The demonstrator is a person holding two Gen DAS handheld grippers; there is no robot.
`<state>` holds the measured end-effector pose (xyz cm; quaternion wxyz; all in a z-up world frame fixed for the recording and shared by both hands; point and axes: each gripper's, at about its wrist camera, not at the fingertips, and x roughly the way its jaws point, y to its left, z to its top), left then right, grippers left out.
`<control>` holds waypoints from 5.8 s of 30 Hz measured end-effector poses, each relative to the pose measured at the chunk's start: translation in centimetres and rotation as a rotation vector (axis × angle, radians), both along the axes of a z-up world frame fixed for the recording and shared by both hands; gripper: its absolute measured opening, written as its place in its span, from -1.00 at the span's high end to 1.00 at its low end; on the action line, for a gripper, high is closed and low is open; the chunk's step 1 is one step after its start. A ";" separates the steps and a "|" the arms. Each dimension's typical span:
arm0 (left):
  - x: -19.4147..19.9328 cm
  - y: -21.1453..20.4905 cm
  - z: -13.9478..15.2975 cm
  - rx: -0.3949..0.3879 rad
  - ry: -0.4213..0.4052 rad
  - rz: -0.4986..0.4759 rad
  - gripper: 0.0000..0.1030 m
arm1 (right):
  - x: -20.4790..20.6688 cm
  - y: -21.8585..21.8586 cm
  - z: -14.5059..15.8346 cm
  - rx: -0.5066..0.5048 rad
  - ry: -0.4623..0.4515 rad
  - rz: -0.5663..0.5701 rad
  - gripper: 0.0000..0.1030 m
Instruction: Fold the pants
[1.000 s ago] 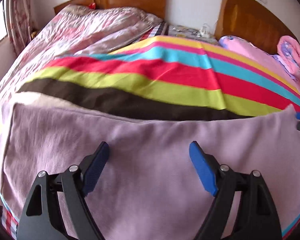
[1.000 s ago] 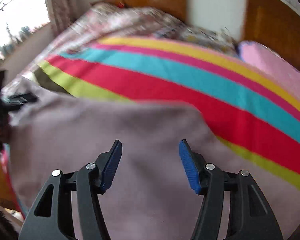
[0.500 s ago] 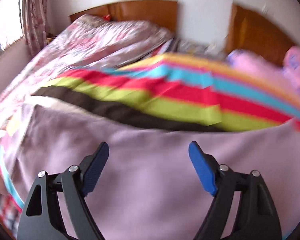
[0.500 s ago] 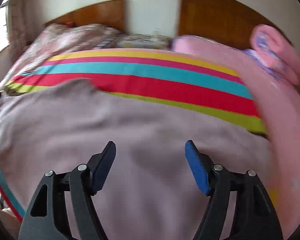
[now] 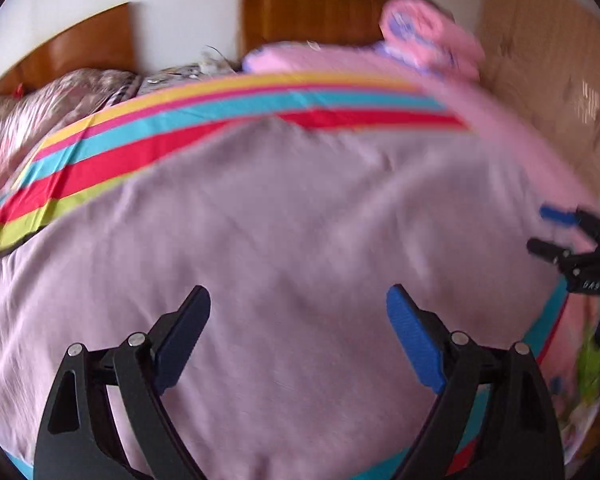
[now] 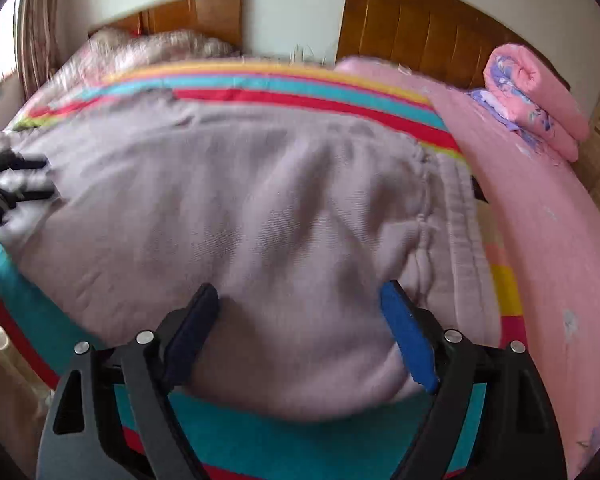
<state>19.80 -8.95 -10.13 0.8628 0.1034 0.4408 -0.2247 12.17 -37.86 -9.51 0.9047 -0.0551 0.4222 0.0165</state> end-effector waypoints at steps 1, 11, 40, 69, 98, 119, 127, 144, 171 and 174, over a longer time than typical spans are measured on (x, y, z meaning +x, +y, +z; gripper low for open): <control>-0.1 -0.6 -0.9 0.047 0.010 -0.008 -0.74 | -0.3 -0.2 0.0 0.016 0.000 -0.002 -0.55; -0.4 -1.5 -1.8 0.093 -0.004 -0.009 -0.93 | -1.9 -0.4 0.7 0.026 -0.037 -0.023 -0.53; 1.7 11.1 3.1 -0.113 -0.082 0.197 -0.97 | 9.5 18.0 6.6 -0.009 -0.082 0.379 -0.59; -7.2 51.7 -0.9 -0.401 -0.048 1.154 0.21 | 12.0 48.4 4.6 0.054 0.013 0.986 -0.60; -6.2 53.9 -3.6 -0.819 -0.104 0.903 0.76 | 11.7 42.4 1.5 0.058 0.085 0.809 -0.63; -10.5 57.0 -1.6 -0.751 -0.247 1.051 -0.04 | 9.0 48.9 1.1 0.107 0.105 1.003 -0.70; -5.3 48.7 4.1 -0.516 -0.272 0.818 -0.26 | 5.9 53.2 -1.3 0.025 0.221 1.162 -0.79; -9.3 56.2 0.2 -0.696 -0.167 1.030 -0.64 | 13.2 48.8 0.3 0.147 0.172 0.885 -0.74; -6.4 59.9 -3.3 -0.972 -0.138 0.957 0.81 | 13.3 41.9 -1.3 0.002 0.168 0.739 -0.81; -6.1 59.5 -1.9 -0.950 -0.150 0.960 0.81 | 13.1 41.9 -1.0 -0.010 0.170 0.720 -0.82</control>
